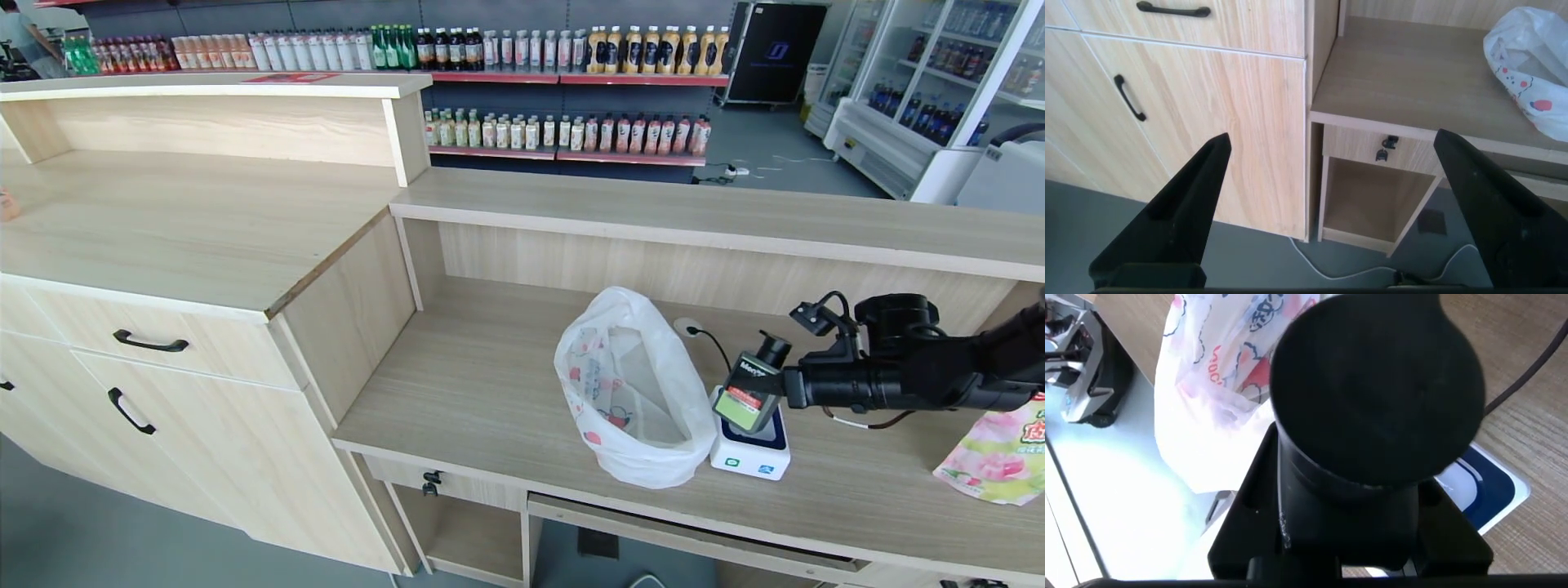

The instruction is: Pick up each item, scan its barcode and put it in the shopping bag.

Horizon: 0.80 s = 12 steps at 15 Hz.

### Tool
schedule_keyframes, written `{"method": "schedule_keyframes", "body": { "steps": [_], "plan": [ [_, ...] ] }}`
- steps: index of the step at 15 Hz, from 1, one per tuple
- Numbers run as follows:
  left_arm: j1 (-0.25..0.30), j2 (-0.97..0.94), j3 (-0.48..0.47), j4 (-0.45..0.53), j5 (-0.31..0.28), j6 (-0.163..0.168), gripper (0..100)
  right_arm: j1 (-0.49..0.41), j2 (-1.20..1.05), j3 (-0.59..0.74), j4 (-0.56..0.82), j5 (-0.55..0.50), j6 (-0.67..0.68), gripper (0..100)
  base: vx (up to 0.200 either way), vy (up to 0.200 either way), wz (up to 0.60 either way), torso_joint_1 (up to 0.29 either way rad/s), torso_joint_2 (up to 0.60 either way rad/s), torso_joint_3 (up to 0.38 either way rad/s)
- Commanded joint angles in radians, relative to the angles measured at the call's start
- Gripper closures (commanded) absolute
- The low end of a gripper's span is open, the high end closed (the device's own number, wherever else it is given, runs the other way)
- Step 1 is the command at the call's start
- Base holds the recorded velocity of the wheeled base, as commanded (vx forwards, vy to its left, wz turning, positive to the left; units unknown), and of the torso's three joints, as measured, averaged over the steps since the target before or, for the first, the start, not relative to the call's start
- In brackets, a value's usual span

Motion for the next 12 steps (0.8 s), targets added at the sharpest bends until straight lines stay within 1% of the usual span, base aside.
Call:
{"method": "schedule_keyframes", "body": {
  "steps": [1, 5, 12],
  "plan": [
    [0.000, 0.002, 0.000, 0.000, 0.000, 0.000, 0, 0.001, 0.007, -0.008, -0.001, 0.002, 0.003, 100, 0.000, 0.000, 0.00, 0.000, 0.00, 0.000],
    [0.000, 0.002, 0.000, 0.000, 0.000, 0.000, 0, 0.018, 0.022, -0.014, -0.001, 0.002, 0.003, 100, 0.000, 0.000, 0.00, 0.000, 0.00, 0.000],
    [0.000, 0.002, 0.000, 0.000, 0.000, 0.000, 0, 0.023, 0.034, -0.015, -0.002, -0.001, 0.000, 100, 0.000, 0.000, 0.00, 0.000, 0.00, 0.000]
  ]
}}
